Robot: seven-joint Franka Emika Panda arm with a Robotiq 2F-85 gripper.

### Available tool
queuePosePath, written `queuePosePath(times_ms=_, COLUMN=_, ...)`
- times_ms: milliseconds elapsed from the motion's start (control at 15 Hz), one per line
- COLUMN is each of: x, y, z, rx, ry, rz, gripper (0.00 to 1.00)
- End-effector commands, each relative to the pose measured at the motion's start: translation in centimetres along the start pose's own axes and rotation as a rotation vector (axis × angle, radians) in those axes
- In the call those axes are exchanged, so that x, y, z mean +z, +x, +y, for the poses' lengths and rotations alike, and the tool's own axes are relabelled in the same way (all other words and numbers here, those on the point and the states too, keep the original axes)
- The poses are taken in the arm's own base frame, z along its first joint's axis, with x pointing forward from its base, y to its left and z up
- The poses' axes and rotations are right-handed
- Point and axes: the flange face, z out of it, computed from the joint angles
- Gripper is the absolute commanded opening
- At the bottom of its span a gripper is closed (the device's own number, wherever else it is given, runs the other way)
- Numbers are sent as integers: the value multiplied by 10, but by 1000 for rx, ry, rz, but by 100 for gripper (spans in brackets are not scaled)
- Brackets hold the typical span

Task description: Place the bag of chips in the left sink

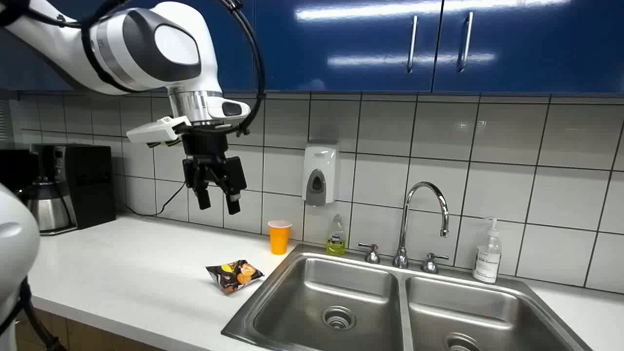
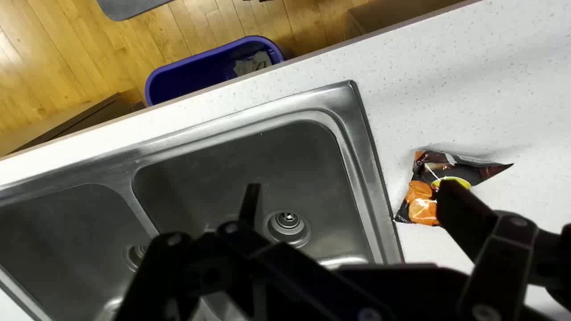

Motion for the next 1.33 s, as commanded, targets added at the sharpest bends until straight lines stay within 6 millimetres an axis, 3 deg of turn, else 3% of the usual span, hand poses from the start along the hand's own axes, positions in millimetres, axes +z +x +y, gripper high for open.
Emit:
queuePosePath(times_ms=0, x=0, y=0, z=0, rx=0, ry=0, rz=-4, gripper=100)
queuePosePath(times_ms=400, x=3, y=0, z=0, rx=-1, ry=-1, rz=-11, gripper=100)
queuePosePath(times_ms=533, x=5, y=6, z=-10, rx=-26, ry=9, rz=-17, gripper=100)
queuePosePath(times_ms=800, x=22, y=11, z=-46, rx=-100, ry=47, rz=-47, gripper=100)
queuePosePath(times_ms=1267, x=68, y=26, z=-111, rx=-173, ry=115, rz=-88, gripper=100)
